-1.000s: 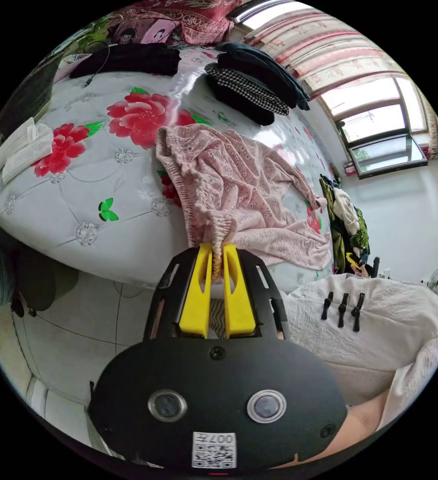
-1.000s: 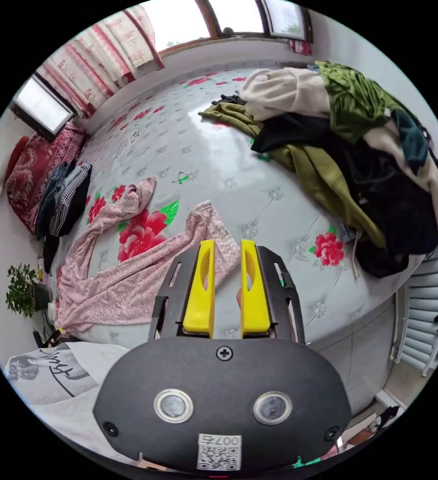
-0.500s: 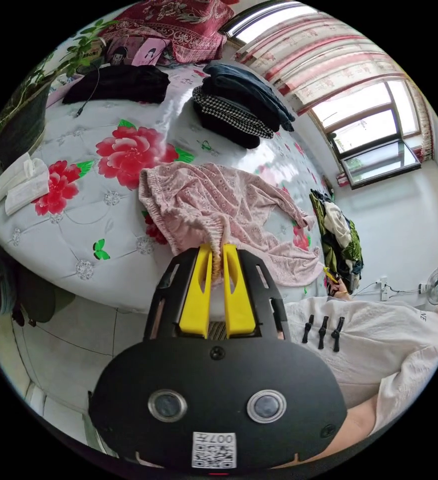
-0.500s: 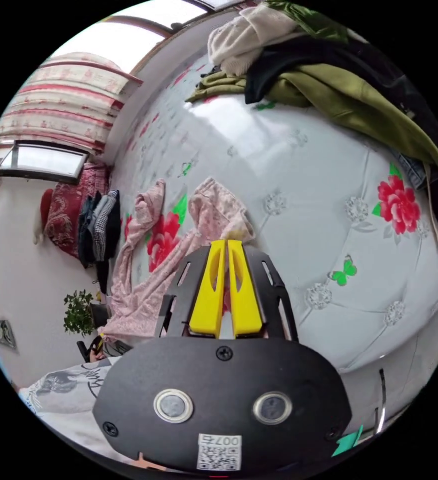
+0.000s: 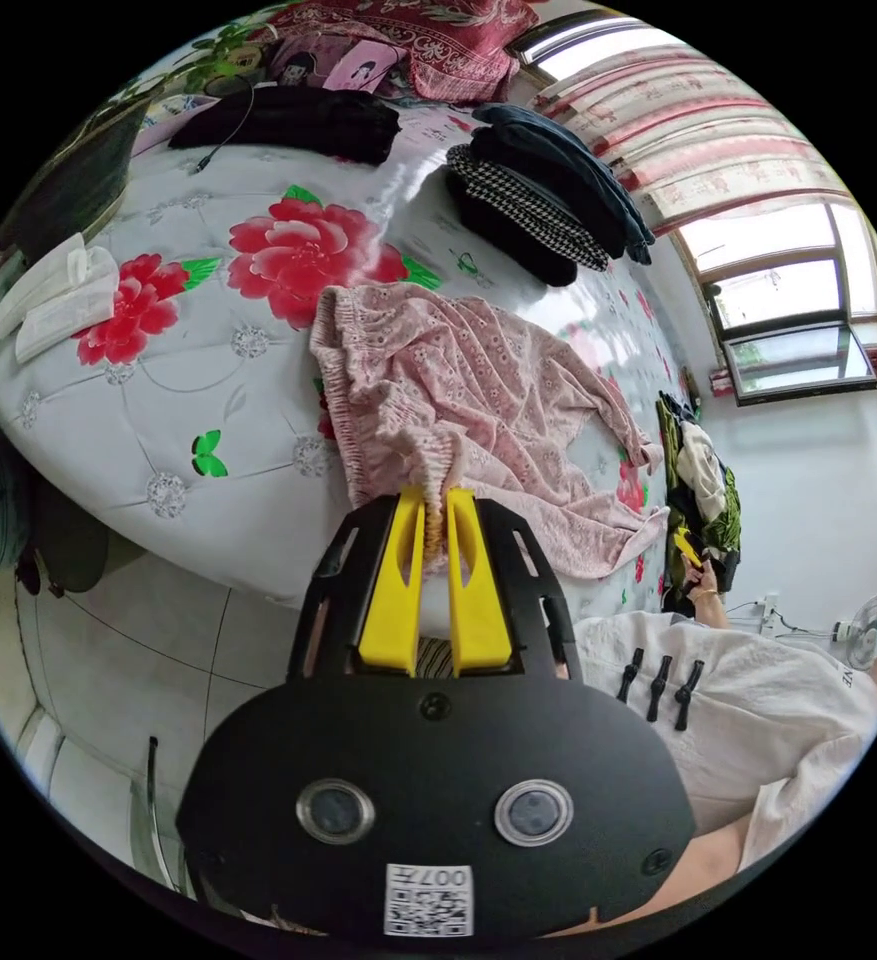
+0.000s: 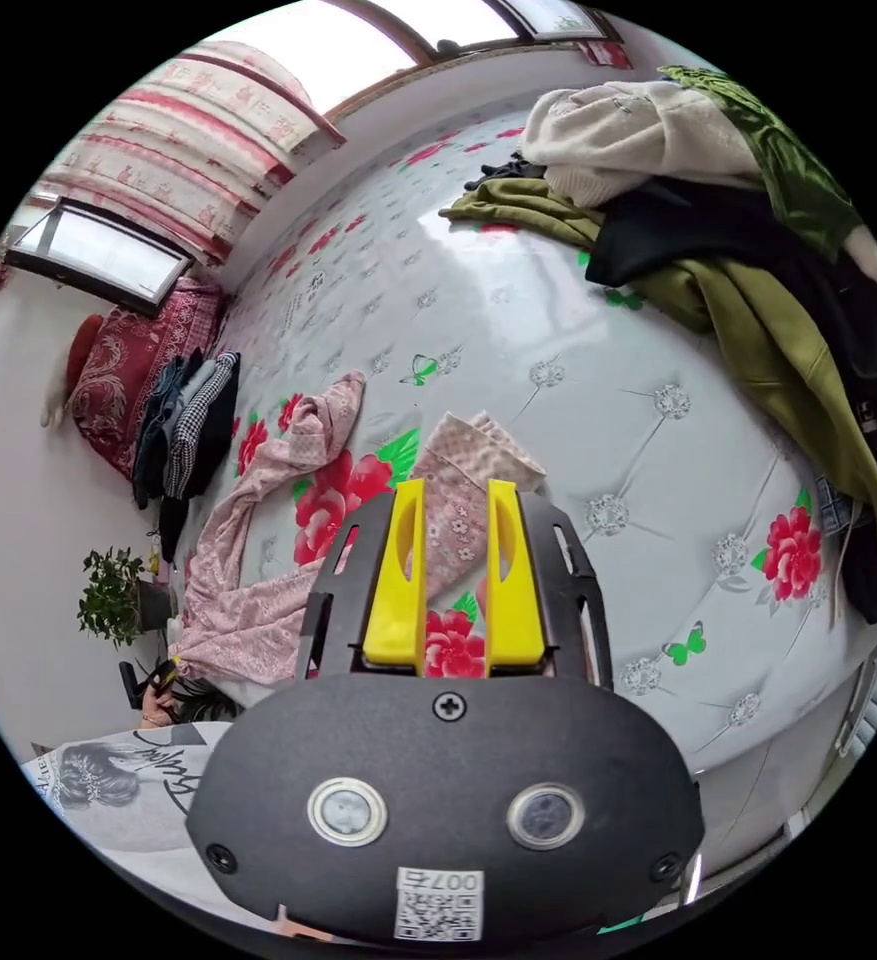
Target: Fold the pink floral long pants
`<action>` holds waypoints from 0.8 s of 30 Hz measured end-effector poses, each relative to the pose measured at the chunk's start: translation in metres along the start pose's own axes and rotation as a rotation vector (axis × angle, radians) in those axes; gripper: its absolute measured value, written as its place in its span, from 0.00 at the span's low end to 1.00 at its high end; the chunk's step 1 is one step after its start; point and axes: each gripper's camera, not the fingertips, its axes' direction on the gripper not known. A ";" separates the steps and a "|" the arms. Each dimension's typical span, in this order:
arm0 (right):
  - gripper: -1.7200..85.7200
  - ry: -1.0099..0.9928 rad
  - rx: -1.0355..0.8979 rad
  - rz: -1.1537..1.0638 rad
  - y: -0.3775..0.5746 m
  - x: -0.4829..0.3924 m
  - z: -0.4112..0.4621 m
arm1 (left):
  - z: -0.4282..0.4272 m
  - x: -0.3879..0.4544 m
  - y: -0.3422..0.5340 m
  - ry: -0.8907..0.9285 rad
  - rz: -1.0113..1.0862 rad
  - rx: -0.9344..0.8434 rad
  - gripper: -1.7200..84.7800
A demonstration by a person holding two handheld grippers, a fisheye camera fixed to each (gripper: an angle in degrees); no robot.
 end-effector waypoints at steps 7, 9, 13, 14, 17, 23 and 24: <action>0.08 0.207 -0.030 -0.171 -0.026 -0.059 0.020 | 0.002 0.011 -0.018 -0.012 0.038 -0.040 0.06; 0.07 0.241 -0.063 -0.171 -0.035 -0.071 0.038 | 0.001 0.018 -0.025 -0.015 0.067 -0.052 0.06; 0.03 0.336 -0.230 -0.116 -0.047 -0.060 0.081 | -0.010 0.034 -0.038 0.007 0.147 -0.089 0.06; 0.02 0.303 -0.178 -0.165 -0.048 -0.065 0.065 | -0.013 0.036 -0.039 0.012 0.162 -0.095 0.06; 0.02 0.143 0.025 -0.223 -0.057 -0.072 -0.018 | -0.036 0.046 -0.039 0.033 0.231 -0.099 0.05; 0.02 -0.101 0.308 -0.240 -0.034 -0.024 -0.172 | -0.040 0.044 -0.006 0.119 0.316 -0.152 0.06; 0.02 -0.088 0.299 -0.233 -0.030 -0.017 -0.175 | -0.023 0.041 0.003 0.140 0.314 -0.197 0.06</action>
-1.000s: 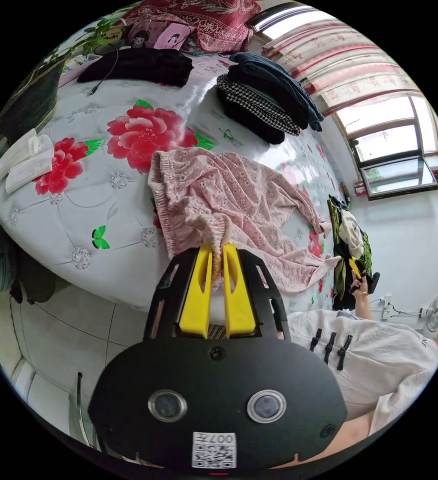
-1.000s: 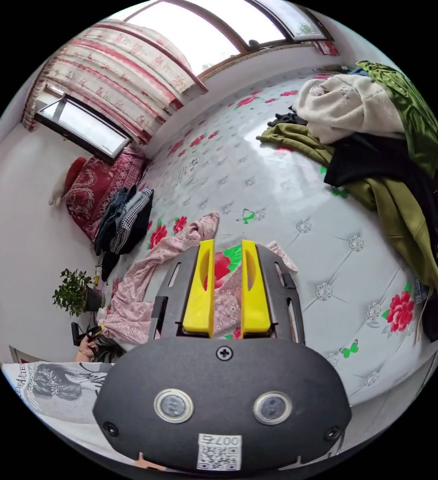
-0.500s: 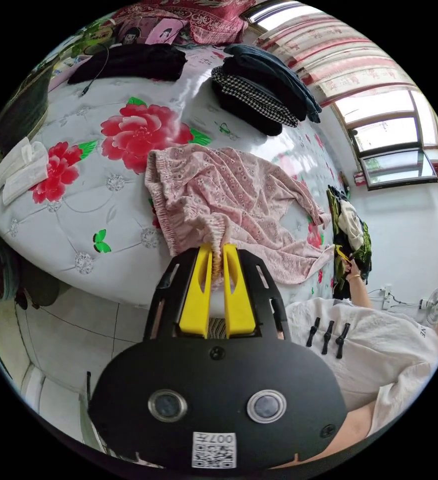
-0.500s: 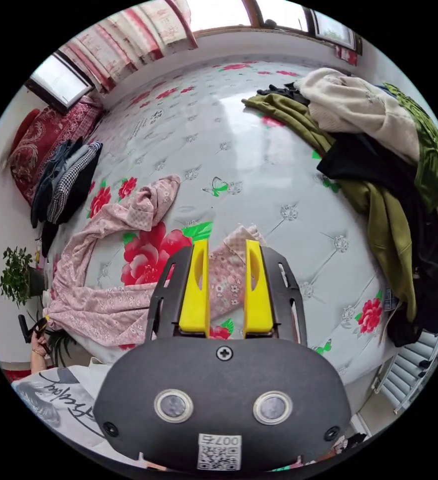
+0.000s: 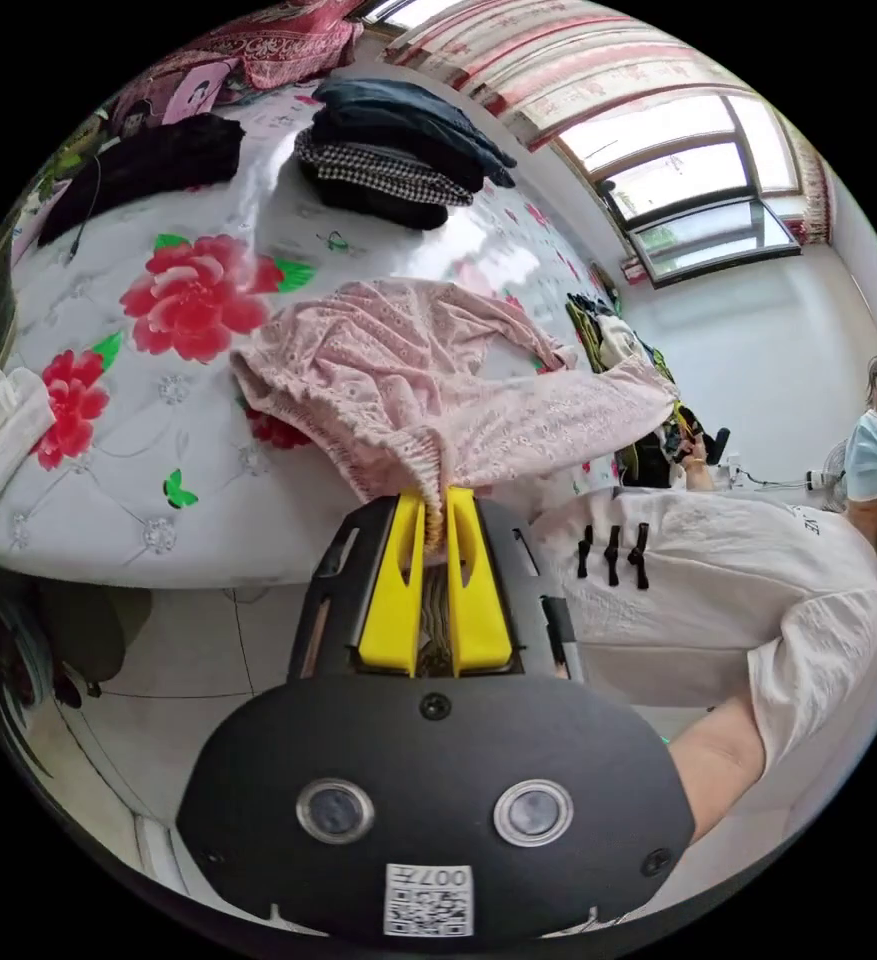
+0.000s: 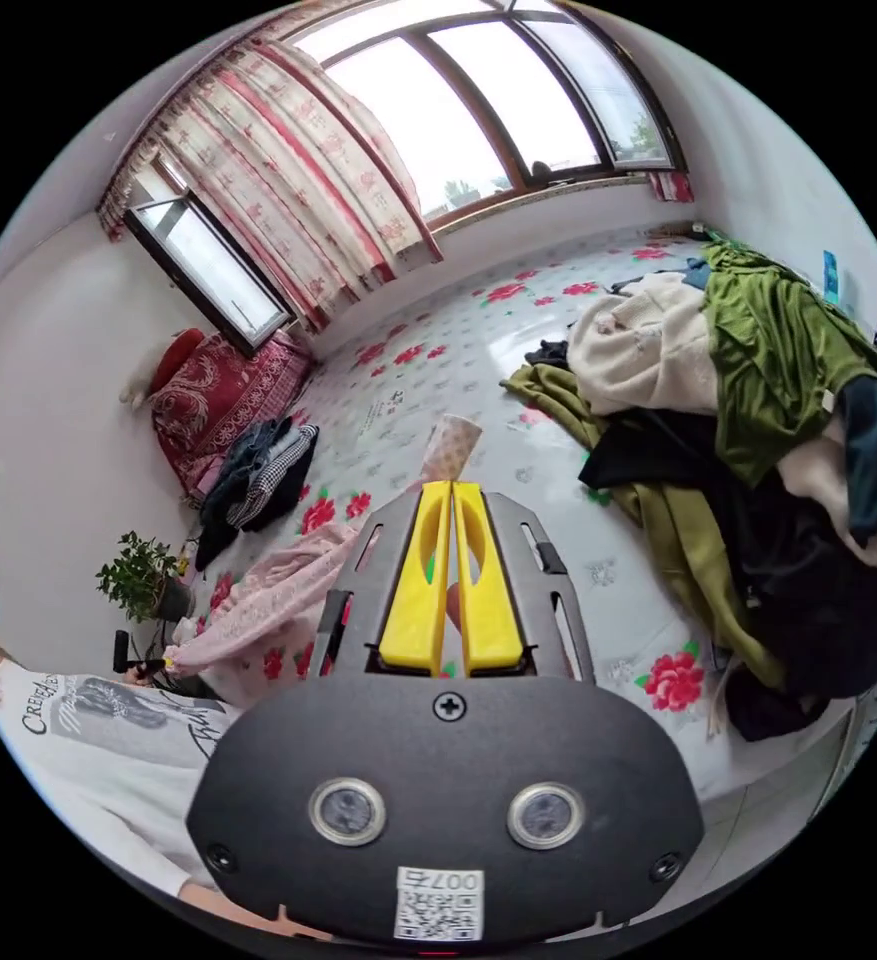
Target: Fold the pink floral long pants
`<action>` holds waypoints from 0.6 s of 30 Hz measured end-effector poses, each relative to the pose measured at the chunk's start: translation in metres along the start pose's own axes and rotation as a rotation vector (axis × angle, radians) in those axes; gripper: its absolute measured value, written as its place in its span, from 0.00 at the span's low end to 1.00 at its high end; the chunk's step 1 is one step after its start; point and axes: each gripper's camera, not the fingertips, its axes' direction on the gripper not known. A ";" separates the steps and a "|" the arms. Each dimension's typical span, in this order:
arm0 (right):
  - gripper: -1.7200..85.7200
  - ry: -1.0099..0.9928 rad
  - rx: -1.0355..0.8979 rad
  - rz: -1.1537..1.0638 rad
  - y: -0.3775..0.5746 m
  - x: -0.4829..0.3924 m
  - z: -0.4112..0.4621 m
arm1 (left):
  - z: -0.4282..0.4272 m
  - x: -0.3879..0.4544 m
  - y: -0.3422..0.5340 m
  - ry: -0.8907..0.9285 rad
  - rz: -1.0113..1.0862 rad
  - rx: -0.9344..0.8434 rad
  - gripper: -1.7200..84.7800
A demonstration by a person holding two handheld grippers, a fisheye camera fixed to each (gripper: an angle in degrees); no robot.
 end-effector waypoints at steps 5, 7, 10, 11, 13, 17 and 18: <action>0.02 0.160 -0.228 0.292 0.080 0.085 0.031 | 0.098 -0.018 0.021 0.001 -0.062 -0.248 0.05; 0.02 0.197 -0.312 0.395 0.106 0.111 0.049 | 0.130 -0.024 0.024 -0.004 -0.081 -0.313 0.05; 0.02 0.215 -0.347 0.448 0.121 0.126 0.059 | 0.135 -0.021 0.019 -0.023 -0.060 -0.345 0.05; 0.02 0.212 -0.334 0.422 0.116 0.123 0.055 | 0.130 -0.018 0.016 -0.036 -0.041 -0.348 0.04; 0.02 0.225 -0.315 0.361 0.103 0.116 0.047 | 0.114 -0.013 0.010 -0.103 -0.018 -0.355 0.04; 0.02 0.326 -0.323 0.278 0.099 0.111 0.040 | 0.108 -0.020 0.019 -0.101 -0.040 -0.328 0.04; 0.02 0.343 -0.351 0.283 0.104 0.114 0.044 | 0.112 -0.024 0.026 -0.110 -0.056 -0.320 0.04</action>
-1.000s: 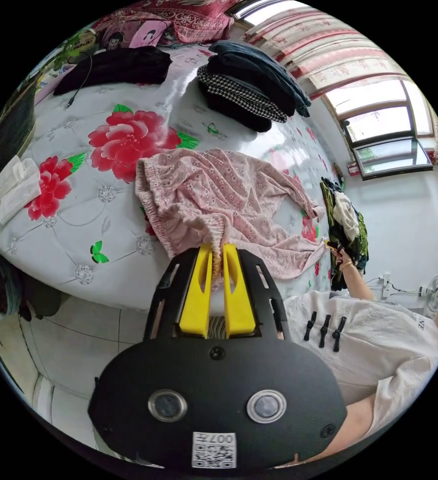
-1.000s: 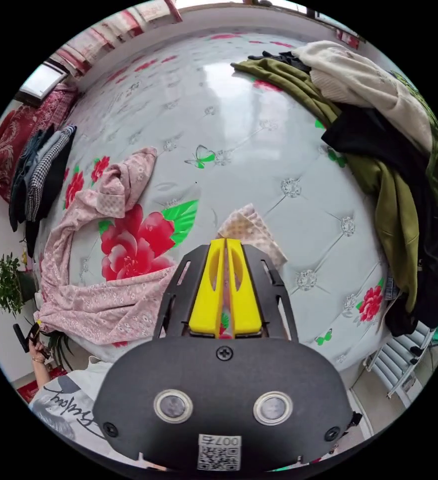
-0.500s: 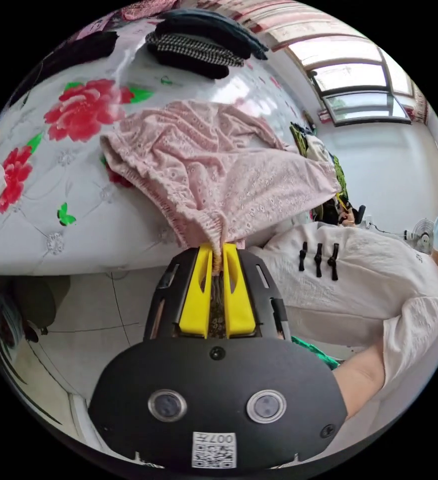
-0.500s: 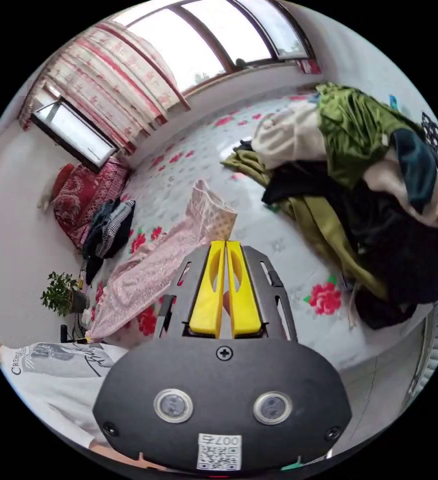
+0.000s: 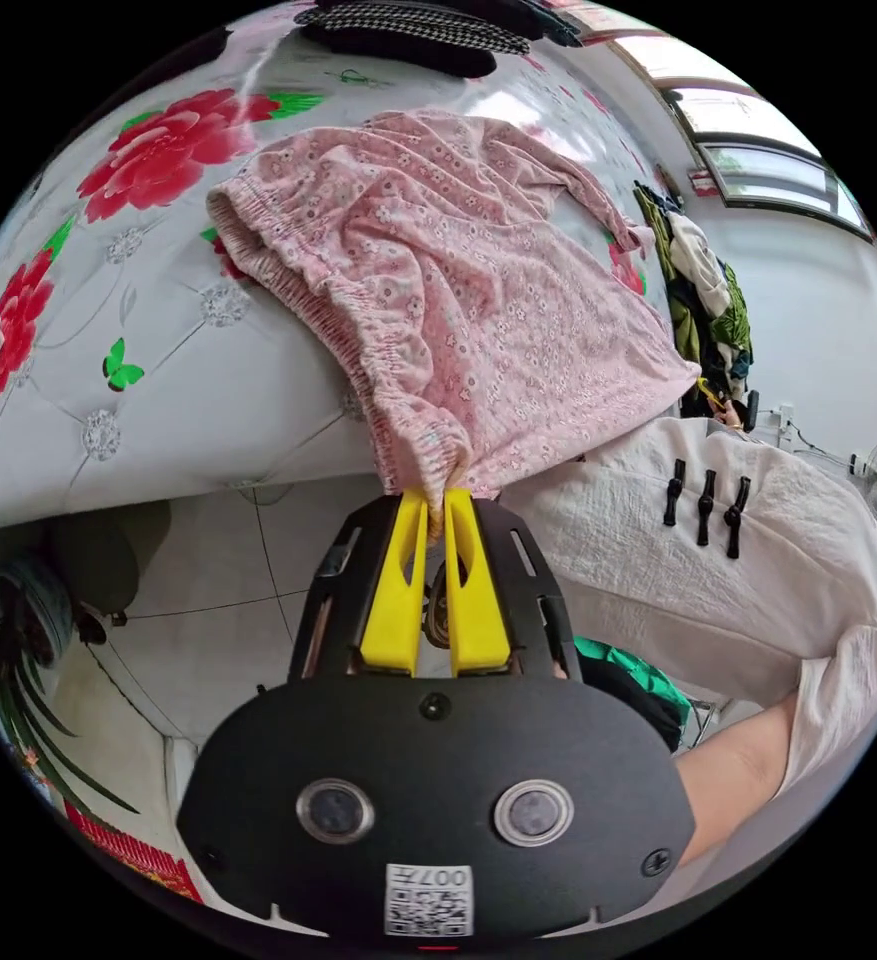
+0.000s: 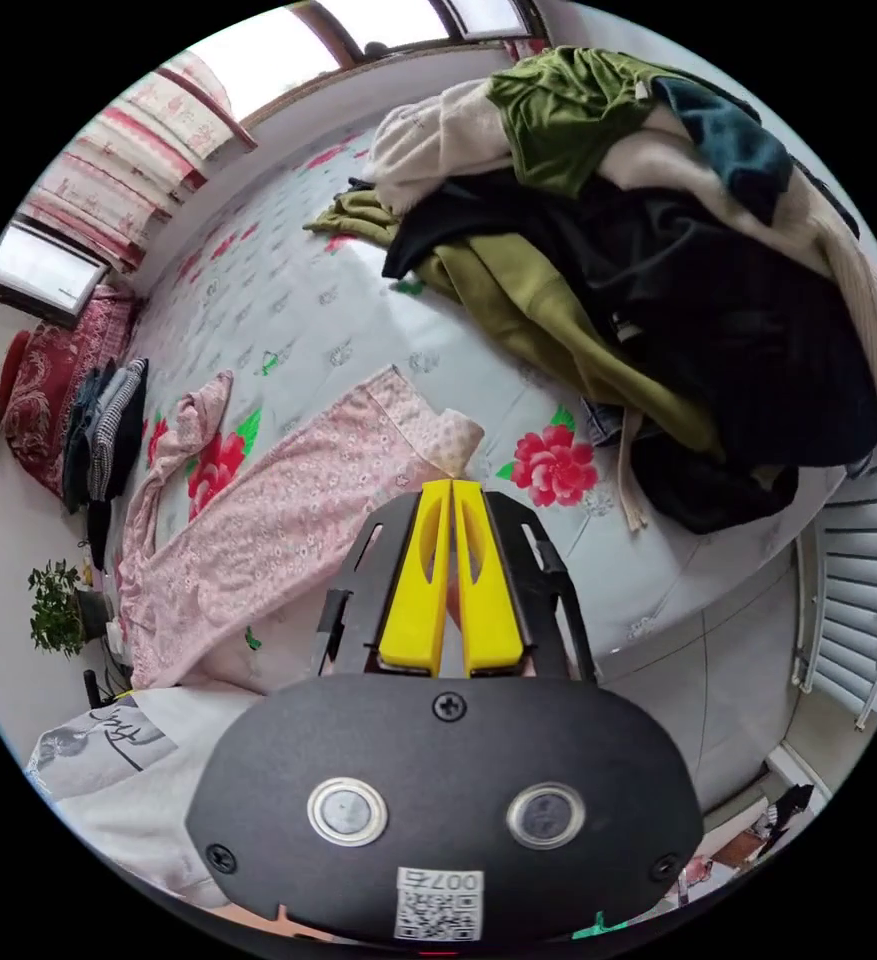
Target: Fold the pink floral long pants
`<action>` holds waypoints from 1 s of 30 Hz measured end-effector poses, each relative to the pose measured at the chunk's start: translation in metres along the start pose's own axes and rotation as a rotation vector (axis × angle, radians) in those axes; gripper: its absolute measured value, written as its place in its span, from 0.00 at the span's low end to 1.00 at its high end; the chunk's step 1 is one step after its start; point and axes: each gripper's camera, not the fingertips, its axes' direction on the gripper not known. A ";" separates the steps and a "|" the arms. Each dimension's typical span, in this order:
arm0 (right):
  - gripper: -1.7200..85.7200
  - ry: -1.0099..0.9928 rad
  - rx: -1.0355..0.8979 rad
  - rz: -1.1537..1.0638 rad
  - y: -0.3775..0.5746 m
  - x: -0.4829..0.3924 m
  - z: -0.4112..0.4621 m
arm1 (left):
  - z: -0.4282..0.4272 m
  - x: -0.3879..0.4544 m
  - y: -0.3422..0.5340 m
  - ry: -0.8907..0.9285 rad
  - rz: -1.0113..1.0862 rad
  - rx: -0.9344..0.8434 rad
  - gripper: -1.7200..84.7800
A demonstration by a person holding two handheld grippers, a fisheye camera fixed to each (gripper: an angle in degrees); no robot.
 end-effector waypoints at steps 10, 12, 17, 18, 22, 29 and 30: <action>0.03 0.269 0.081 0.113 0.026 -0.002 0.014 | 0.018 -0.016 0.049 0.042 -0.129 0.119 0.10; 0.04 0.218 0.160 0.014 0.017 -0.033 0.000 | 0.006 -0.024 0.066 0.044 -0.185 0.167 0.10; 0.05 0.013 0.155 -0.363 -0.017 -0.164 0.022 | -0.006 -0.042 0.085 -0.053 -0.332 0.193 0.09; 0.05 0.004 0.145 -0.412 -0.020 -0.182 0.029 | -0.011 -0.041 0.081 -0.061 -0.336 0.228 0.09; 0.05 0.024 0.088 -0.726 -0.032 -0.300 0.082 | -0.027 -0.023 0.041 -0.131 -0.291 0.314 0.10; 0.02 0.134 -0.115 -0.722 -0.082 -0.366 0.168 | -0.039 -0.002 -0.066 -0.192 -0.186 0.364 0.11; 0.02 0.144 -0.111 -0.694 -0.087 -0.362 0.168 | -0.035 -0.003 -0.081 -0.204 -0.184 0.351 0.11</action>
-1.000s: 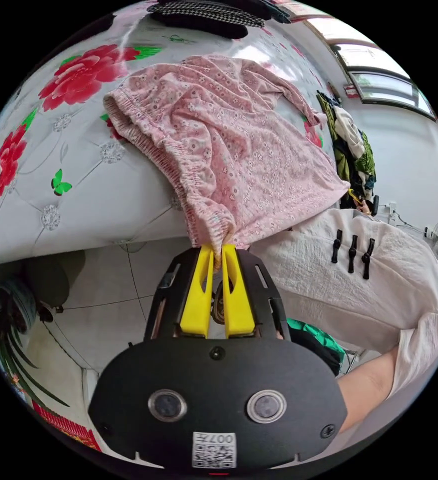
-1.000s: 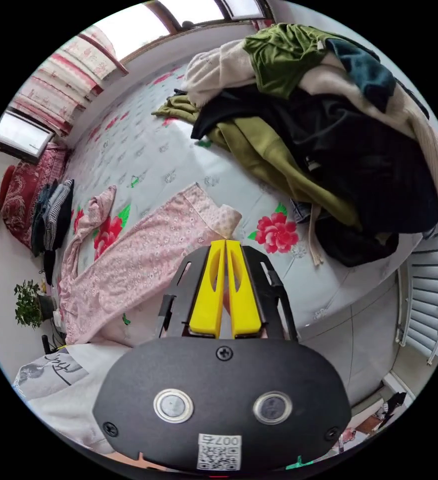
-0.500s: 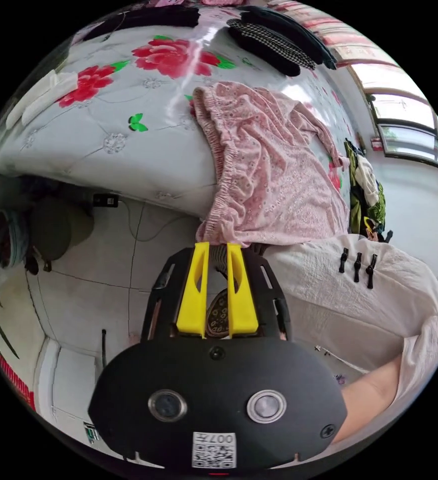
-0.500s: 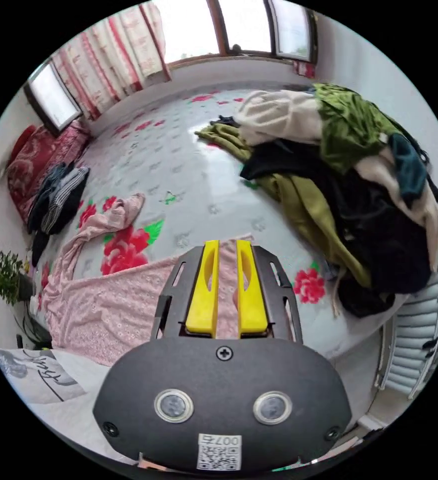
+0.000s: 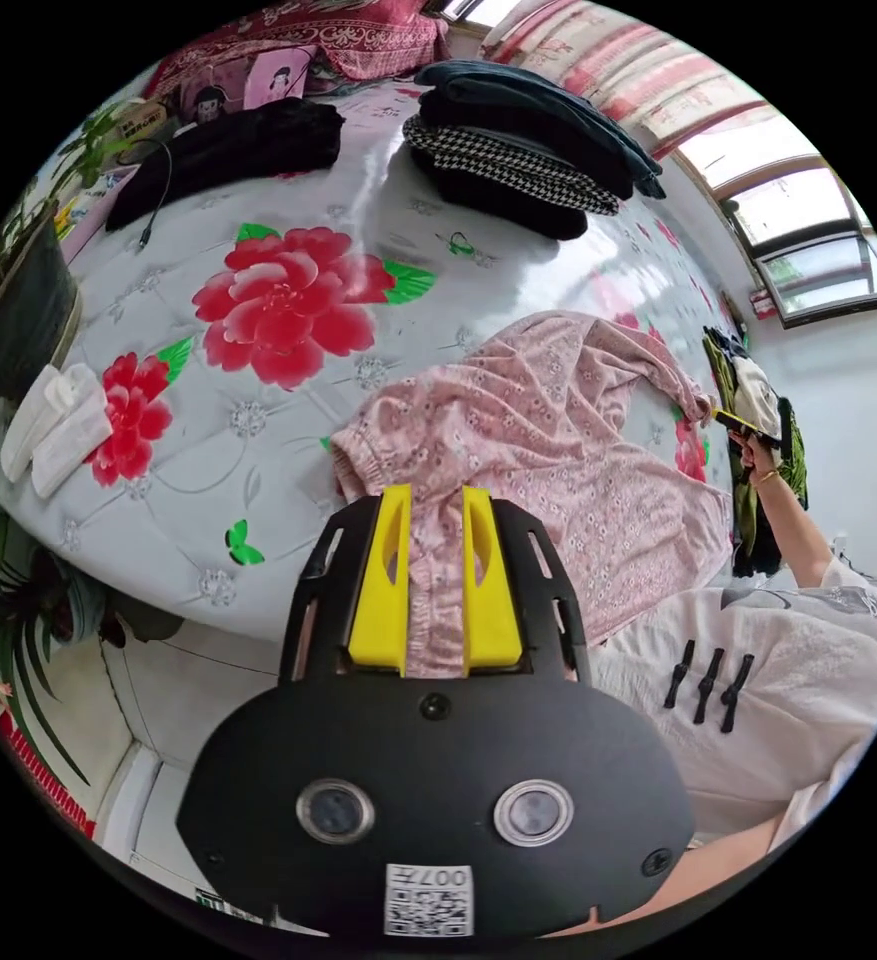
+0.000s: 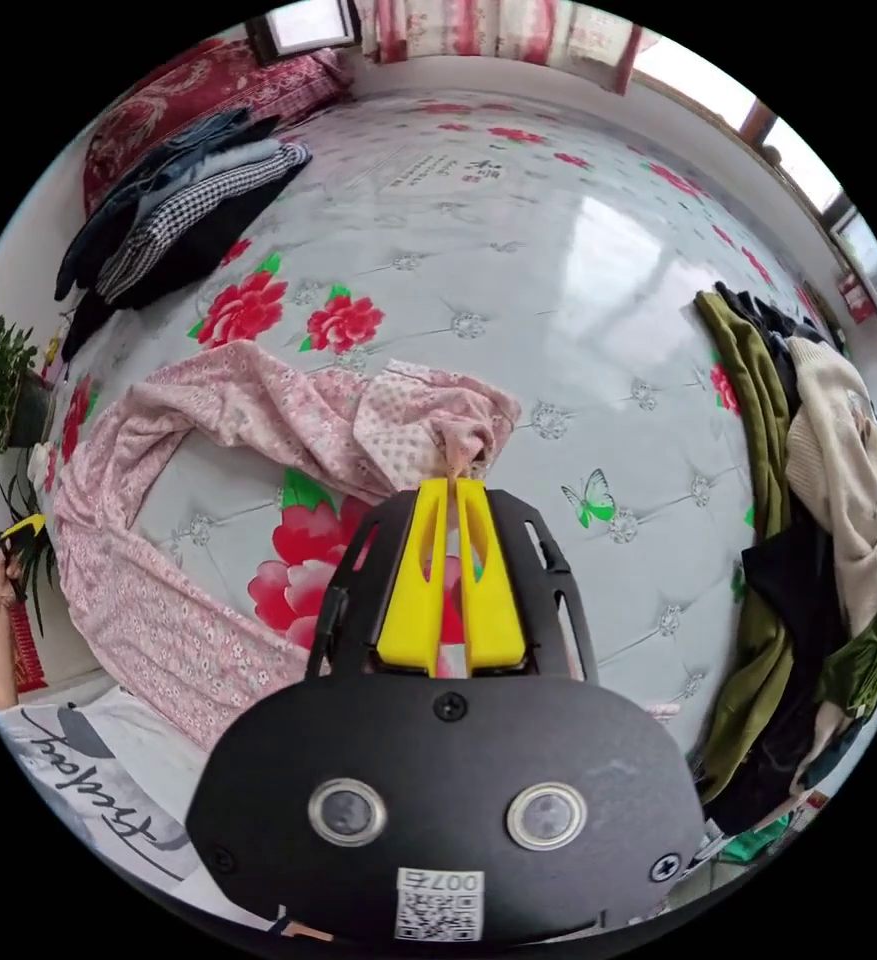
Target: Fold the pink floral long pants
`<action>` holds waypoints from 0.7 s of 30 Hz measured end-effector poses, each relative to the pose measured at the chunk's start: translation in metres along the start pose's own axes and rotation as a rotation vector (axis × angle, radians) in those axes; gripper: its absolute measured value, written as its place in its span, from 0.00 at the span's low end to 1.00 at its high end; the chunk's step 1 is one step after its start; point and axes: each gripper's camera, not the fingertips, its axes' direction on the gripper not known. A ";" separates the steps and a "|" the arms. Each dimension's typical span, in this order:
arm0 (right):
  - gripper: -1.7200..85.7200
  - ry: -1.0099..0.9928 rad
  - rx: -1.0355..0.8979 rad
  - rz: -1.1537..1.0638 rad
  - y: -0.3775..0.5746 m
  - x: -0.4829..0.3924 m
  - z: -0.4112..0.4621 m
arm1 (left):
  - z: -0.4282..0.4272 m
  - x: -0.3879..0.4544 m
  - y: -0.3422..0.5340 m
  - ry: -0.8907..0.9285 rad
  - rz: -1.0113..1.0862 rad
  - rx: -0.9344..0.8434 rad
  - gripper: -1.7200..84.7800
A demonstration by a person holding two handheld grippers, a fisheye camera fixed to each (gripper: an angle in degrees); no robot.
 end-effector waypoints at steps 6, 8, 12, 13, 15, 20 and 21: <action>0.02 -0.139 0.308 0.407 0.077 0.133 -0.070 | 0.056 -0.006 -0.023 -0.033 -0.009 -0.132 0.11; 0.03 -0.106 0.217 0.583 0.116 0.180 -0.058 | 0.065 -0.008 -0.021 -0.012 -0.024 -0.124 0.10; 0.05 -0.078 0.143 0.611 0.148 0.195 -0.047 | 0.051 -0.007 -0.014 -0.003 -0.029 -0.099 0.11; 0.06 -0.080 0.169 0.584 0.149 0.190 -0.048 | 0.039 -0.005 -0.011 -0.030 -0.026 -0.072 0.11; 0.07 -0.092 0.191 0.515 0.140 0.176 -0.047 | 0.016 -0.004 -0.008 -0.046 -0.031 -0.013 0.11; 0.10 -0.136 0.117 0.279 0.109 0.127 -0.020 | -0.014 -0.005 -0.011 -0.009 -0.063 0.121 0.12; 0.10 -0.134 0.100 0.254 0.109 0.122 -0.014 | -0.008 -0.004 -0.018 -0.007 -0.064 0.109 0.12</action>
